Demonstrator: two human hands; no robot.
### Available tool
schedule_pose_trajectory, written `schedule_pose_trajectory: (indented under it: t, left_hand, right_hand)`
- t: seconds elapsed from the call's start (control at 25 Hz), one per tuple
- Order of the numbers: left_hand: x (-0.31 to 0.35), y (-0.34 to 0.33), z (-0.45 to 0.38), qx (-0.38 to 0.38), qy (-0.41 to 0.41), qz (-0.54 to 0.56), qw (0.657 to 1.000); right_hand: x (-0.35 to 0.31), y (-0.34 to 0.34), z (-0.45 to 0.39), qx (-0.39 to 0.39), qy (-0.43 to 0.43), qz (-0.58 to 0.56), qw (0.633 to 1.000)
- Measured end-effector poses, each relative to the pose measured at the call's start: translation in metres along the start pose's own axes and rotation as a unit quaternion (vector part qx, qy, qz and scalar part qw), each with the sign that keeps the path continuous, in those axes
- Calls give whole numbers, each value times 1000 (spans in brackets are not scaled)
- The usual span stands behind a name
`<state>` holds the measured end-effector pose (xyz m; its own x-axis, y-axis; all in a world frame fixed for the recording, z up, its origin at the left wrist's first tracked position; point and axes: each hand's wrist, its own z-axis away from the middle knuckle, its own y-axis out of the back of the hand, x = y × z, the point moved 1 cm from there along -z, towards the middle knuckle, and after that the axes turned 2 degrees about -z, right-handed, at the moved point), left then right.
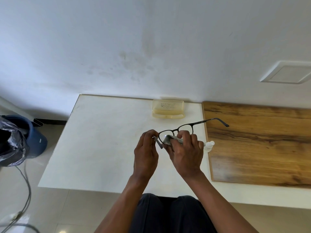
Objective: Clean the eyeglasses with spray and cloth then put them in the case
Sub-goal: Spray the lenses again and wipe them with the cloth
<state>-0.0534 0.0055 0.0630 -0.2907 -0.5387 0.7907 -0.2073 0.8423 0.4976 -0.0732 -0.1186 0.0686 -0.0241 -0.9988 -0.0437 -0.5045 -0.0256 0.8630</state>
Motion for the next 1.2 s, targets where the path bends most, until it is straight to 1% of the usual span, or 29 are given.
schedule_pose_trajectory:
  t: [0.16,0.32,0.6,0.72,0.92,1.04,1.2]
  left_hand:
    - [1,0,-1,7,-5,11,1000]
    - [1,-2,1,5,6,20,1000]
    - [3,-2,3,10,14,22,1000]
    - [0,-3,5,5,23,13,1000]
    - [2,-1,5,-6,15,22,1000]
    - [2,-1,4,-8,8,21,1000]
    - [1,-2,5,-4,10,23,1000]
  right_hand:
    - [-6,-1,0,-35,-23,-13,999]
    - [-10,-2,-1,-58,-41,-49,996]
    - [-8,-2,2,-60,-34,-150,986]
    - [-5,-3,3,-42,-28,-130,990]
    - [-1,-4,6,-11,-18,-40,999]
    - [-2,-6,6,-31,-20,-18,999]
    - [-7,-7,4,-59,-39,-41,997]
